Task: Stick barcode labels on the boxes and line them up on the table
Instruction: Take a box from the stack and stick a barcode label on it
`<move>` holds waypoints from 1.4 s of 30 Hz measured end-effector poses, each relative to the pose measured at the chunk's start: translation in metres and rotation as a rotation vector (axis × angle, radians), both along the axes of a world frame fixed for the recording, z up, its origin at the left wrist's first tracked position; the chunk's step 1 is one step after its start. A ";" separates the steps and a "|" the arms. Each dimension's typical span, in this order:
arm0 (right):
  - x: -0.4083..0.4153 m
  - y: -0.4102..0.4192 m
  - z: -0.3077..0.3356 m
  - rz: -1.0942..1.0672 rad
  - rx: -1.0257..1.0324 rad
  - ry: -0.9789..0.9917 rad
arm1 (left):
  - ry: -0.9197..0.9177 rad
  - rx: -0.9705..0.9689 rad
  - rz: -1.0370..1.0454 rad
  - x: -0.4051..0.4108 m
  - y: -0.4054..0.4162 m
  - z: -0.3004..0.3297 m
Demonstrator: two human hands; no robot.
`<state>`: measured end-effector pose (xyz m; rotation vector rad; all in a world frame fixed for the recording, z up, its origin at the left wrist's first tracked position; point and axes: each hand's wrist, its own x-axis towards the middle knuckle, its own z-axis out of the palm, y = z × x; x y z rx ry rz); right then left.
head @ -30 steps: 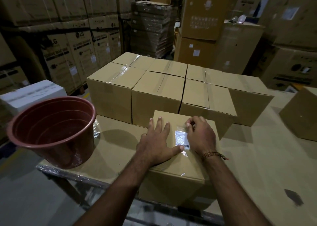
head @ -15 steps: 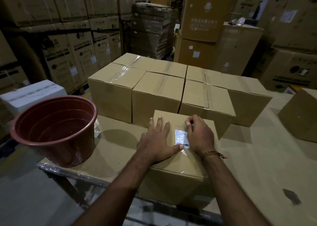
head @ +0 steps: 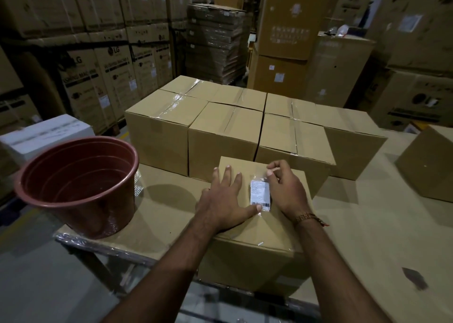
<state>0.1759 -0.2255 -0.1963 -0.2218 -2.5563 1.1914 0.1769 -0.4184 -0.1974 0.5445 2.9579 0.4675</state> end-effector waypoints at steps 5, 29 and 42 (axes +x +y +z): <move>0.007 0.022 0.002 0.142 -0.313 -0.112 | 0.002 -0.003 0.002 -0.001 -0.001 0.000; 0.028 0.023 0.009 0.236 -0.184 -0.177 | -0.008 -0.022 0.003 0.000 0.001 0.001; 0.030 0.027 0.027 0.301 0.058 -0.376 | -0.025 0.027 0.009 -0.001 0.000 0.001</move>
